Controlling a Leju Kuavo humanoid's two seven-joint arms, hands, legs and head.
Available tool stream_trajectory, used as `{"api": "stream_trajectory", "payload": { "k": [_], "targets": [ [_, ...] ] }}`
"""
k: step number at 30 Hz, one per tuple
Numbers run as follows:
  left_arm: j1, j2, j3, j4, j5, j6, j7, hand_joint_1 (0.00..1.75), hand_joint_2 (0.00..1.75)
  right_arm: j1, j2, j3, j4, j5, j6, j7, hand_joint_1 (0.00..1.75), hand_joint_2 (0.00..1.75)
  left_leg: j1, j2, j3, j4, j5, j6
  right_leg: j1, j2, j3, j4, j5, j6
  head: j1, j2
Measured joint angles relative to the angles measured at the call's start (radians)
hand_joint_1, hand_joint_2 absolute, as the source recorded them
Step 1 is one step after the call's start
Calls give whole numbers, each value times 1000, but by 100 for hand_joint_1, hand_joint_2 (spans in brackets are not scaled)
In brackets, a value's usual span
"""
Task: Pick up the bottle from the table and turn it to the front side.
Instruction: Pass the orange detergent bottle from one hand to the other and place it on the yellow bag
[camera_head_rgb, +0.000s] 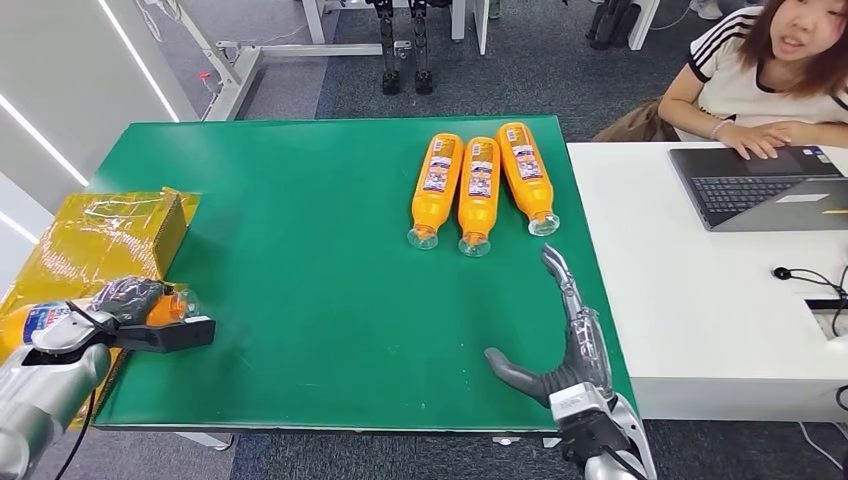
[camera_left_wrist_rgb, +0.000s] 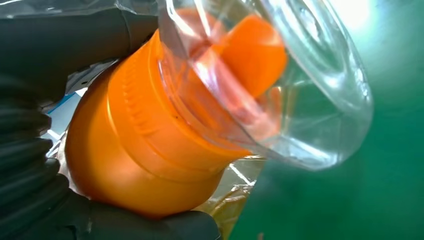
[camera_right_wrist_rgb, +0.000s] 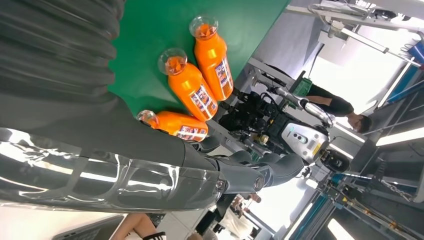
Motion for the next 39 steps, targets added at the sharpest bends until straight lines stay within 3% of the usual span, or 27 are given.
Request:
{"api": "stream_trajectory", "payload": {
  "k": [3,20,30,39],
  "targets": [
    [0,-3,0,-1,18,3,-14,0,175,0,0,0,0,0,-4,0,0,175,0,0,0,0,0,0,0,0,0,0,0,0,0,0],
    [54,-50,19,-85,338,141,-162,0,175,17,0,4,0,-11,-38,0,0,175,0,-1,-2,0,0,0,0,0,-3,0,0,0,0,0],
    [66,-96,52,-138,515,132,-198,0,175,16,0,4,0,-30,-56,6,0,175,0,-1,-4,1,0,0,0,0,-4,0,0,0,0,0],
    [98,-206,127,-358,892,25,-219,0,175,-6,0,3,16,-65,-41,5,0,175,0,-1,-5,1,0,1,0,-1,-4,-1,0,0,0,0]
  ]
}}
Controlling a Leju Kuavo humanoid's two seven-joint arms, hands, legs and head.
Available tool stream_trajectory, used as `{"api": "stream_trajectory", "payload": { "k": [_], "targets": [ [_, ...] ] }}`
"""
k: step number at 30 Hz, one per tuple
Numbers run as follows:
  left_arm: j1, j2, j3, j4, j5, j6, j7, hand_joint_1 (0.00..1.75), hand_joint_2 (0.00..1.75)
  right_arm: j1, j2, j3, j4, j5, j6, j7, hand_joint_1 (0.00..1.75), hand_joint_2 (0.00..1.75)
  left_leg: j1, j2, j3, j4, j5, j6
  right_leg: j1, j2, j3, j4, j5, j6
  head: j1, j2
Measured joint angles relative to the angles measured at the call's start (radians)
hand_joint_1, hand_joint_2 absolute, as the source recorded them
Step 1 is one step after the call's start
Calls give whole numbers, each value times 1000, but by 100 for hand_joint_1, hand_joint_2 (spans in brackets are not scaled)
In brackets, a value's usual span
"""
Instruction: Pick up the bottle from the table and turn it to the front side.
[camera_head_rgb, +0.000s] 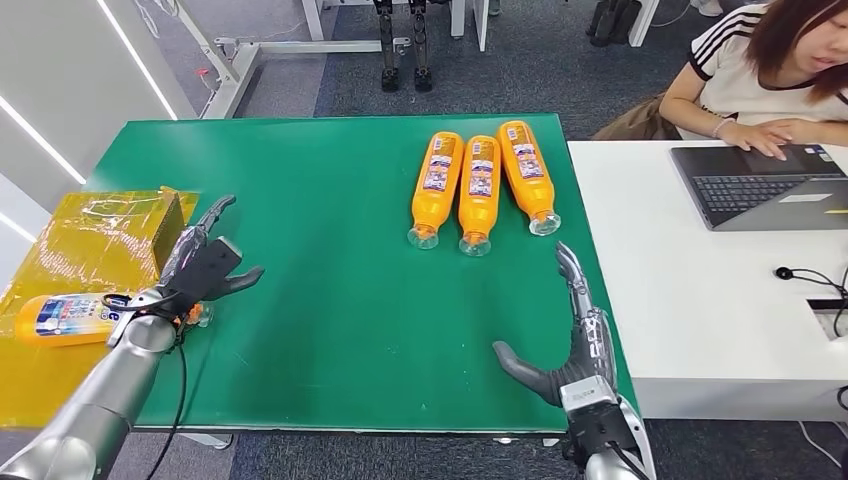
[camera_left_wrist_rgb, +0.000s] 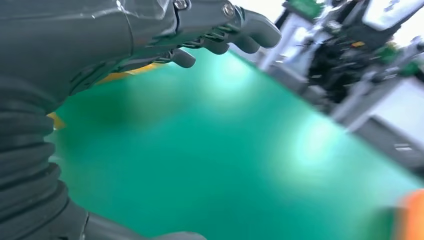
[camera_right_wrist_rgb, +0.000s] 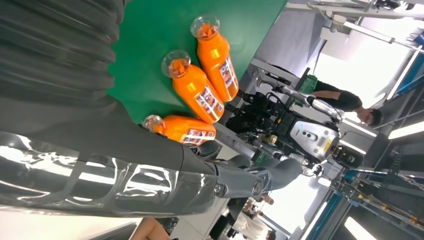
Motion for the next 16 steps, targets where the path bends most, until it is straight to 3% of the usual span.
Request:
{"api": "stream_trajectory", "payload": {
  "k": [7,16],
  "targets": [
    [1,-54,-9,-188,109,-28,13,0,175,-52,0,-4,52,-21,21,-17,0,175,0,1,-1,1,0,0,0,1,-1,0,0,0,0,0],
    [-67,-166,-105,-331,153,-17,50,0,175,-85,2,-13,78,-35,2,-51,0,175,0,0,-2,1,0,1,0,0,-1,0,0,0,0,0]
  ]
}}
